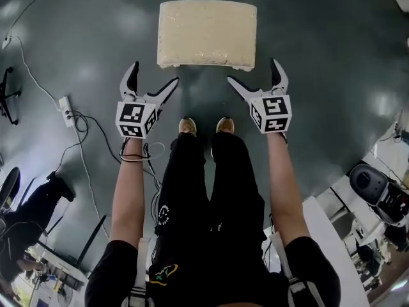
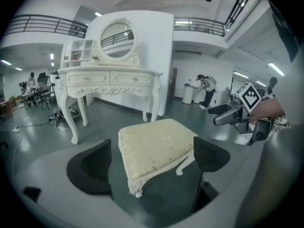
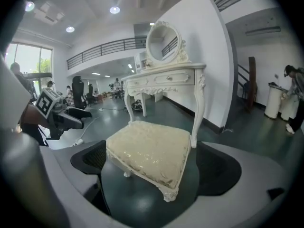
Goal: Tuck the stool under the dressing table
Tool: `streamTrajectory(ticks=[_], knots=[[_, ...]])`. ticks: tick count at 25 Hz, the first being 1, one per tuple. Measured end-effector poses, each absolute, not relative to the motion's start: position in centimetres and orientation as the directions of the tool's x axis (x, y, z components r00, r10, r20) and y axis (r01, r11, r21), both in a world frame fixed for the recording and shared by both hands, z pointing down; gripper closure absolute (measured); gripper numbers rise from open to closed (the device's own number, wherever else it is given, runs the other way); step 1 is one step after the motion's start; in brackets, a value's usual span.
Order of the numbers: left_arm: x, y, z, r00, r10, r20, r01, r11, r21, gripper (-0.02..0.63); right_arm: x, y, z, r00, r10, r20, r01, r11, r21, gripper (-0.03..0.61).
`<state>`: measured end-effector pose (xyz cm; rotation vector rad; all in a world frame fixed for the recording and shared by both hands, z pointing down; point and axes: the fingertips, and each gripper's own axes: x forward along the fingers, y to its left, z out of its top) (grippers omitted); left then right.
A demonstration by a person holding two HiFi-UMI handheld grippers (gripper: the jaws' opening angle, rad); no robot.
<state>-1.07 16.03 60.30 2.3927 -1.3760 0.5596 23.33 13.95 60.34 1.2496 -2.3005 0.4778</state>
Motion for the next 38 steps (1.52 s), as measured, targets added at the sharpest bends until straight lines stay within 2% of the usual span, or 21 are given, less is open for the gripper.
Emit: streamTrajectory(ticks=[7,12,18,33,38], knots=[[-0.8,13.1,72.3,0.430,-0.642,0.635,-0.881,-0.451,0.140,0.086,24.7,11.9,72.3,-0.394,-0.583,0.710,-0.869,0.488,-0.083,-0.018],[-0.1,11.3,76.9,0.400,-0.570,0.718,-0.886,-0.440,0.144,0.086,24.9,10.9,76.5,-0.349,-0.522,0.778,-0.875,0.478,-0.072,-0.002],[0.4,10.8,77.7,0.428,-0.513,0.744,-0.863,-0.475,0.168,0.086,24.1,10.6,77.1,-0.363,-0.493,0.791,-0.851,0.522,-0.065,0.037],[0.3,10.4,77.8,0.387,-0.494,0.779,-0.887,-0.432,0.166,0.089,23.6,9.9,77.2,-0.368,-0.463,0.806,-0.851,0.517,-0.092,0.052],[-0.5,10.5,79.3,0.338,-0.470,0.815,-0.871,-0.485,0.081,0.087,22.0,9.3,77.6,-0.371,-0.453,0.811,-0.846,0.524,-0.094,0.054]])
